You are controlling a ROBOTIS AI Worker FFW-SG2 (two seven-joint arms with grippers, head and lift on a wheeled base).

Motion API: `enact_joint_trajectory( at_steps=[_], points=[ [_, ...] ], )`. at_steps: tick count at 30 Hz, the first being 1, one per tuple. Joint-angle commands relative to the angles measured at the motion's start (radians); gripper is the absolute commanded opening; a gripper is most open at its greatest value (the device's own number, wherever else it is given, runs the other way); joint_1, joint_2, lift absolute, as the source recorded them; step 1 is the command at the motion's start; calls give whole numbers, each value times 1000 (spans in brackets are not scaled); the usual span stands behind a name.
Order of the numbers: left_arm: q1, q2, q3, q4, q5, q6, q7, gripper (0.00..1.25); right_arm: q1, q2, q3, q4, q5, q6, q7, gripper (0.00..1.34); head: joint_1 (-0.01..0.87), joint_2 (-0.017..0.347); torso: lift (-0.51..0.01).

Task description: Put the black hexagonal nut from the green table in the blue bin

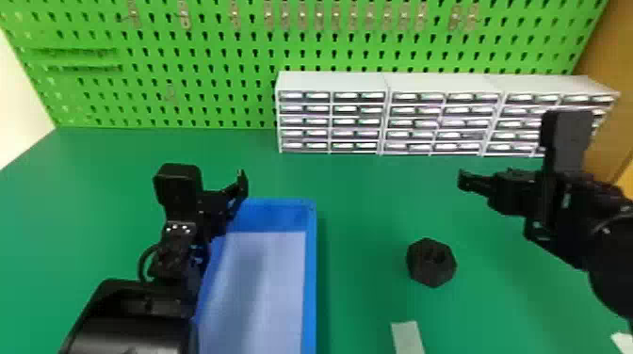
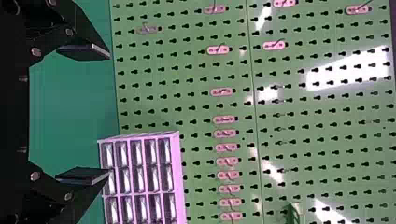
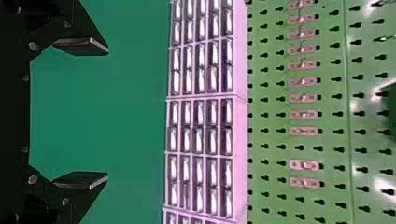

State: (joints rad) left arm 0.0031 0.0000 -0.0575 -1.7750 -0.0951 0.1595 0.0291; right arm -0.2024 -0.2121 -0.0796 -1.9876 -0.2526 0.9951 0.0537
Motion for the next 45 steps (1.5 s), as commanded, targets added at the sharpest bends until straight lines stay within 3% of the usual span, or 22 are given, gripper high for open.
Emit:
enact_joint_trajectory(
  at_steps=[1,15,28,45],
  points=[
    [0,-3,1,0,0,0,0,879,-34,-21,20,23,-19,73,0,1008,657,57,-95],
    [-2,-3,-1,5,2,0,0,879,-88,-70,81,141,-74,149,2,1009,657,57,-95],
    [-3,-3,-4,8,2,0,0,879,-132,-86,124,247,-71,194,41,1011,657,57,-95],
    [-5,-3,-5,8,3,0,0,879,-146,-76,149,311,-25,209,91,1011,657,57,-95]
  ],
)
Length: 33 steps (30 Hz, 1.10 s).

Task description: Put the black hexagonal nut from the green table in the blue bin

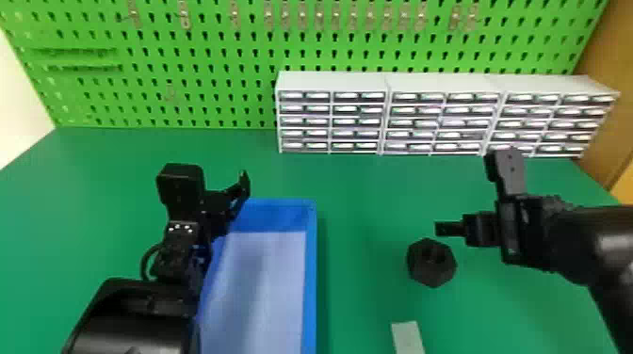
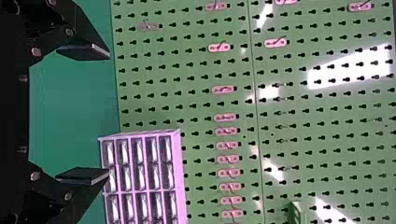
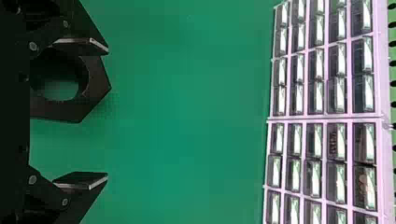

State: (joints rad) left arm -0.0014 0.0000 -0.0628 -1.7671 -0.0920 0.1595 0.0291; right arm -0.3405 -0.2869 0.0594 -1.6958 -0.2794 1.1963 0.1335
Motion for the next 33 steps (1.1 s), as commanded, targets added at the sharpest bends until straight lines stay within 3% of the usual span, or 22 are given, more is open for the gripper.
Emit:
enact_joint_trajectory(
  at_steps=[1,18,33],
  points=[
    [0,-3,0,0,0,0,0,879,-9,-1,11,22,2,9,15,1011,657,57,-95],
    [-2,-3,-3,0,0,-3,0,879,-18,3,48,85,40,19,52,1011,657,57,-95],
    [-2,-3,-5,0,0,-6,0,879,-15,29,57,116,167,9,144,1012,657,57,-95]
  ],
)
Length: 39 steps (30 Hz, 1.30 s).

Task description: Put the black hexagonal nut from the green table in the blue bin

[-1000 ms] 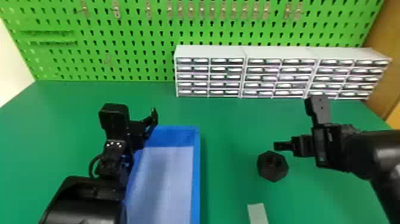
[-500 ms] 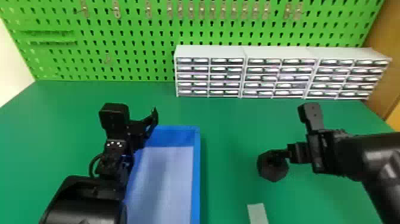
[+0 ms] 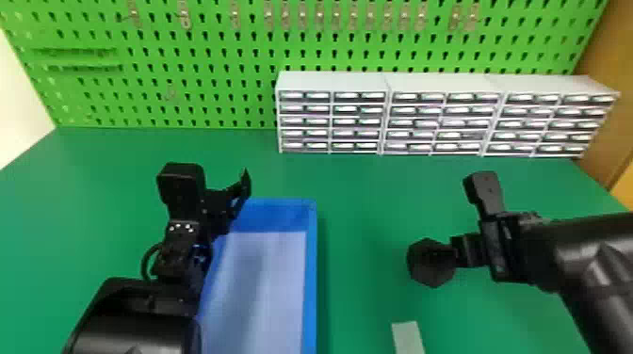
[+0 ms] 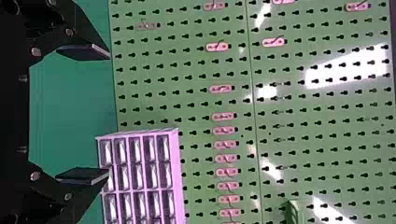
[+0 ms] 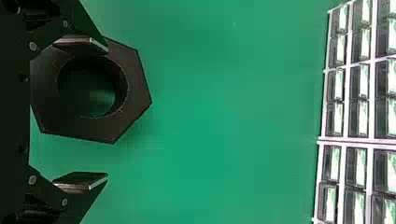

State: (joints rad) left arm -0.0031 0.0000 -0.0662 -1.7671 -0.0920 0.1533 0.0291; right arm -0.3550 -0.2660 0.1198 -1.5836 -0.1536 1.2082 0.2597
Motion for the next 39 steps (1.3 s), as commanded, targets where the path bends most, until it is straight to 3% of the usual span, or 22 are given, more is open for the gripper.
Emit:
enact_joint_trajectory(
  at_steps=[1,39],
  points=[
    [0,-3,-1,0,0,-1,0,879,-1,8,-3,5,48,-4,24,1012,657,57,-95],
    [-5,-3,-9,6,2,-9,0,879,-18,16,-5,59,91,-35,58,1012,657,57,-95]
  ],
)
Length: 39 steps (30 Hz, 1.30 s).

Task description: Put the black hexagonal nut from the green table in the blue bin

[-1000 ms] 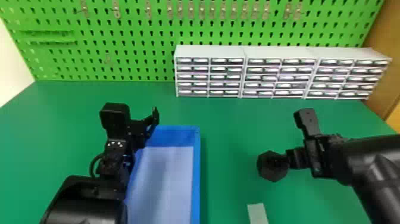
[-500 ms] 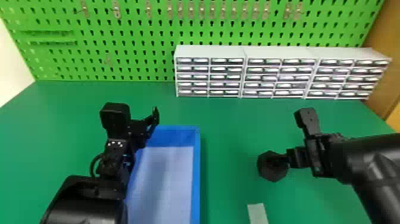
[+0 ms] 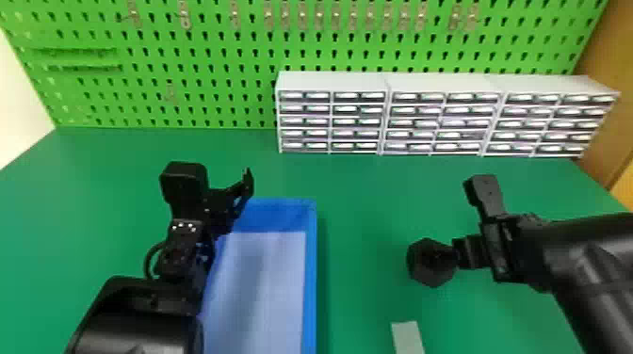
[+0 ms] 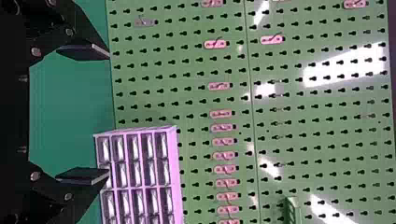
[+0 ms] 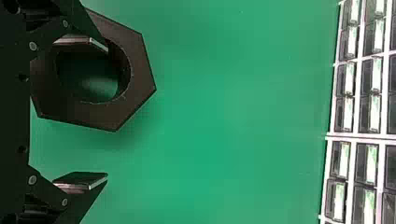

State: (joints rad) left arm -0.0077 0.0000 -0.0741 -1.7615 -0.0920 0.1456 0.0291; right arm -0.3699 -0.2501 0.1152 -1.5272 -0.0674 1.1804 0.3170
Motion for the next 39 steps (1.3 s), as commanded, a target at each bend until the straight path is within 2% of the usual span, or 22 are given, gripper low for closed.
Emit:
enact_joint_trajectory(
  at_steps=[1,17,22,25,27,35,39],
  points=[
    [0,-3,-1,1,1,-1,0,879,-3,2,0,2,6,-7,1,1012,657,57,-95],
    [-5,-3,-6,4,6,-8,0,879,-17,6,3,39,11,-28,2,1008,657,57,-95],
    [-5,-3,-7,5,6,-9,0,879,-17,9,3,44,20,-31,2,963,657,57,-95],
    [-5,-3,-9,5,8,-9,0,879,-15,9,3,50,18,-30,2,848,657,57,-95],
    [-5,-3,-9,5,8,-9,0,879,-17,11,3,58,11,-24,5,700,657,57,-95],
    [-6,-3,-9,7,8,-12,0,879,-17,9,4,70,8,-8,10,264,657,57,-95],
    [-5,-3,-9,7,8,-14,0,879,-14,11,0,70,11,-8,11,250,657,57,-95]
  ],
)
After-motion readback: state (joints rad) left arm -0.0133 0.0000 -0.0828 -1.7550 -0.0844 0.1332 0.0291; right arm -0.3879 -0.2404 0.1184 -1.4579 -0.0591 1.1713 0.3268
